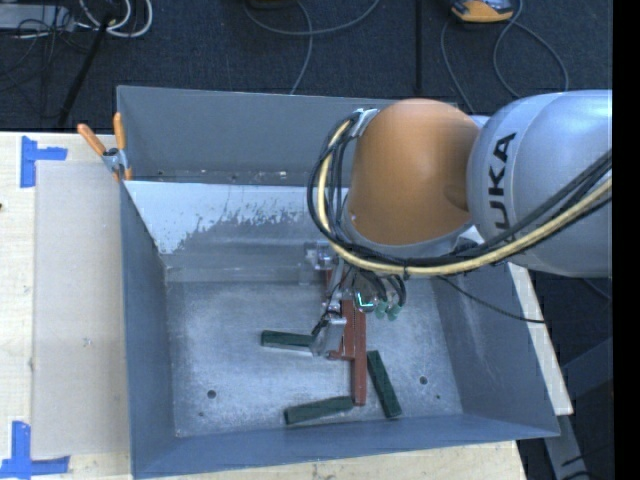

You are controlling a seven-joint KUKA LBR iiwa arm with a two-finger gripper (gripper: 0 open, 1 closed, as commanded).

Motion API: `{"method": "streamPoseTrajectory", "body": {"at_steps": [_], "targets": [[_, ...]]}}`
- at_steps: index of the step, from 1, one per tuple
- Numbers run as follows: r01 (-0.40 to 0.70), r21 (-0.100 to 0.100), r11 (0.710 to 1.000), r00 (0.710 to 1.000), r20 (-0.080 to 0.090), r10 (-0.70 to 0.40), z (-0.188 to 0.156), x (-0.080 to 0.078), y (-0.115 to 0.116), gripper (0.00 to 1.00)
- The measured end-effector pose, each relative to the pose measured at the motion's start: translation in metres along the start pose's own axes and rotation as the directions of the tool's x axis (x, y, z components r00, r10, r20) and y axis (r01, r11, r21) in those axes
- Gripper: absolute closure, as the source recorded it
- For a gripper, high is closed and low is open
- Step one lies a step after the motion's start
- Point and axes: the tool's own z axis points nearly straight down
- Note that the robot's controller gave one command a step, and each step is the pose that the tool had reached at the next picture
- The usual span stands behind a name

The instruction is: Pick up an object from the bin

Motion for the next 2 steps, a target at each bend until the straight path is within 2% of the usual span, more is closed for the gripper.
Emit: {"method": "streamPoseTrajectory", "body": {"at_steps": [1, 2], "targets": [[0.368, 0.002, 0.93, 0.93, 0.01, -0.368, 0.162, 0.031, -0.07, 0.0], [0.352, 0.003, 0.936, 0.936, 0.014, -0.352, 0.129, 0.064, -0.061, 0.0]]}}
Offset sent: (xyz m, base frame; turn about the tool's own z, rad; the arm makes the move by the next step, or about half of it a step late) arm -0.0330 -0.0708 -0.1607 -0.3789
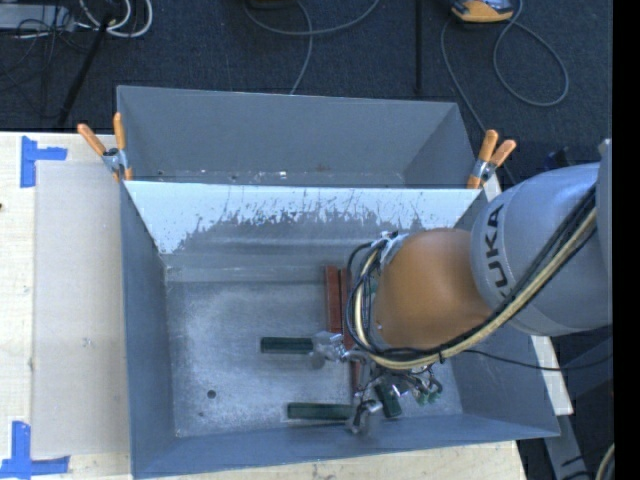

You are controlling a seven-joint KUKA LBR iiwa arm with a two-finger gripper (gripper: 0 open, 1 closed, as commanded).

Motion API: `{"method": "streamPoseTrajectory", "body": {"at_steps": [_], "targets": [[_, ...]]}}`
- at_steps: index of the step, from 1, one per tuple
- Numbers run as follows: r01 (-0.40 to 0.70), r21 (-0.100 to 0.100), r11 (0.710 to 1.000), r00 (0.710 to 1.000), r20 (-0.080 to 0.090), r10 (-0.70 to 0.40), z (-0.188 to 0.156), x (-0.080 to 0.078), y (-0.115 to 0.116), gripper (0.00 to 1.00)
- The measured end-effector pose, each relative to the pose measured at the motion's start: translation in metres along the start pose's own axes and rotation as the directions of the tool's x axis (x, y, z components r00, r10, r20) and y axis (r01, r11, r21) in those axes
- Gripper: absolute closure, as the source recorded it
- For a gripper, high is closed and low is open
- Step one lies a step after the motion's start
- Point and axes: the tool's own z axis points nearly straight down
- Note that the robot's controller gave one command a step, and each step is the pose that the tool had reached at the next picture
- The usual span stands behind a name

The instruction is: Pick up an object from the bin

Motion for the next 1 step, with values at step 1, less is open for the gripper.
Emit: {"method": "streamPoseTrajectory", "body": {"at_steps": [1], "targets": [[-0.037, -0.001, 0.999, 0.999, -0.002, 0.037, 0.0008, -0.0036, 0.0074, 0.0]]}}
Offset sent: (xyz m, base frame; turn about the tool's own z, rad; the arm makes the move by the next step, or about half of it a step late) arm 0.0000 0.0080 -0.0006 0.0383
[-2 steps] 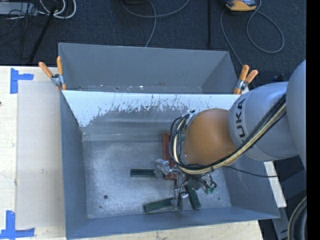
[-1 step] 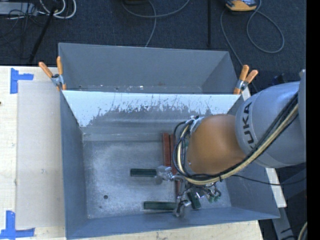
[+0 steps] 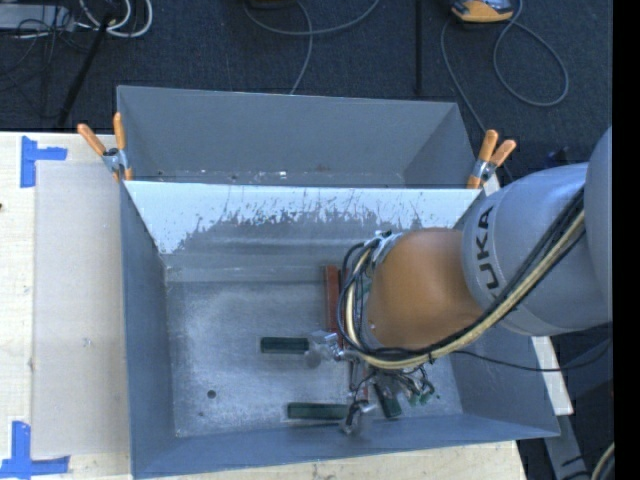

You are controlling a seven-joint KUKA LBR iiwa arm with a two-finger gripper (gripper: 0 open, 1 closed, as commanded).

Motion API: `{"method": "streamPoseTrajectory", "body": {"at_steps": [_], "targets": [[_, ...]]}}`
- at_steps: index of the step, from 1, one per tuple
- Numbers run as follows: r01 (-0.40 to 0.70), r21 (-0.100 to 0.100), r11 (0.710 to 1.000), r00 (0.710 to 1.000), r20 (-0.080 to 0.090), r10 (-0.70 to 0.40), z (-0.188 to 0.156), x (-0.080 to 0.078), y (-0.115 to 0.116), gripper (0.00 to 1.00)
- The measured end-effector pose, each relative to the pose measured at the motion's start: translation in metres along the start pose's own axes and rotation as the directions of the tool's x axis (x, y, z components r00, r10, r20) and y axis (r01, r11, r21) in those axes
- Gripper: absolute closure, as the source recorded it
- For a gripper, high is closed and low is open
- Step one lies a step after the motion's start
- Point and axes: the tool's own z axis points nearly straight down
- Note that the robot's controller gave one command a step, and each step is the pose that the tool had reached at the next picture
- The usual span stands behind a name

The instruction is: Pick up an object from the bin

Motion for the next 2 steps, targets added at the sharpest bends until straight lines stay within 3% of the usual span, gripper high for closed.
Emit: {"method": "streamPoseTrajectory", "body": {"at_steps": [1, 2], "targets": [[-0.03, 0.003, 1.0, 0.999, 0.01, 0.03, 0.0297, -0.0041, 0.0034, 0.0], [-0.032, 0.002, 0.999, 0.999, 0.009, 0.032, 0.0284, -0.0074, 0.0027, 0.0]]}}
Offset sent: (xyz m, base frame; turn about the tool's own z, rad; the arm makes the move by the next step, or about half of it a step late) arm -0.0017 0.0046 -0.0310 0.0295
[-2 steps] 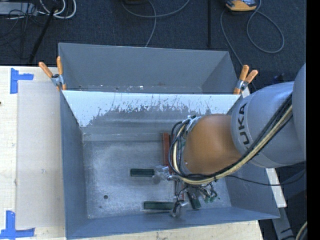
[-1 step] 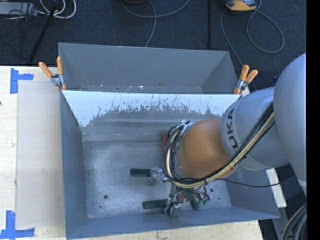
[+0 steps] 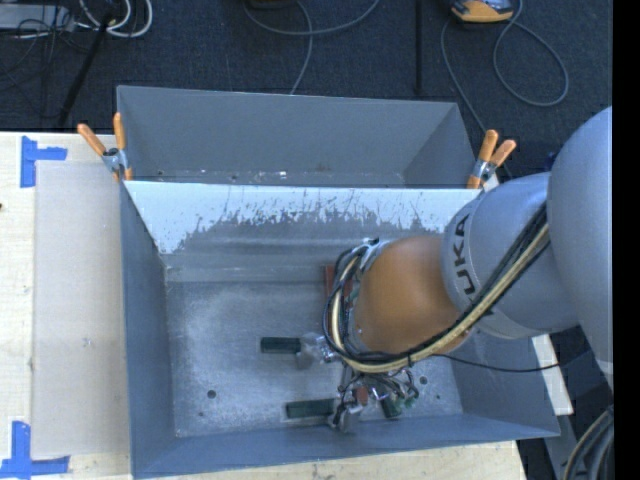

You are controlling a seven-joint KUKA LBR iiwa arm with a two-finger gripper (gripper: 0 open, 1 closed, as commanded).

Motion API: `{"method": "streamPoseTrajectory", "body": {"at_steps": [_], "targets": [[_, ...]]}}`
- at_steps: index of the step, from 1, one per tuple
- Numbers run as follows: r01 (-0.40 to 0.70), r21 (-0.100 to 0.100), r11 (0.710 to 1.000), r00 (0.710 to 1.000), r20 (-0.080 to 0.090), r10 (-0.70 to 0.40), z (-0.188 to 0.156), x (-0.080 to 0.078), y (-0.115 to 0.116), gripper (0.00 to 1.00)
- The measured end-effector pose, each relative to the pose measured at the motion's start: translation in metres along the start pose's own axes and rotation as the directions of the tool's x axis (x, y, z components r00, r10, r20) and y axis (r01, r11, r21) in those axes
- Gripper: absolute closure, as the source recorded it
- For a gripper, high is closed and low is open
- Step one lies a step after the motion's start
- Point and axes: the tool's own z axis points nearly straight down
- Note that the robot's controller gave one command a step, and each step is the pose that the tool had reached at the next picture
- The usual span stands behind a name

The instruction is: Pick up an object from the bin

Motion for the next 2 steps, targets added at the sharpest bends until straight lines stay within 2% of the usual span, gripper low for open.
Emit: {"method": "streamPoseTrajectory", "body": {"at_steps": [1, 2], "targets": [[-0.001, -0.002, 1.0, 1.0, -0.012, 0.001, 0.002, 0.003, 0.001, 1.0], [-0.004, -0.002, 1.0, 1.0, -0.011, 0.004, -0.02, 0.003, 0.001, 1.0]]}}
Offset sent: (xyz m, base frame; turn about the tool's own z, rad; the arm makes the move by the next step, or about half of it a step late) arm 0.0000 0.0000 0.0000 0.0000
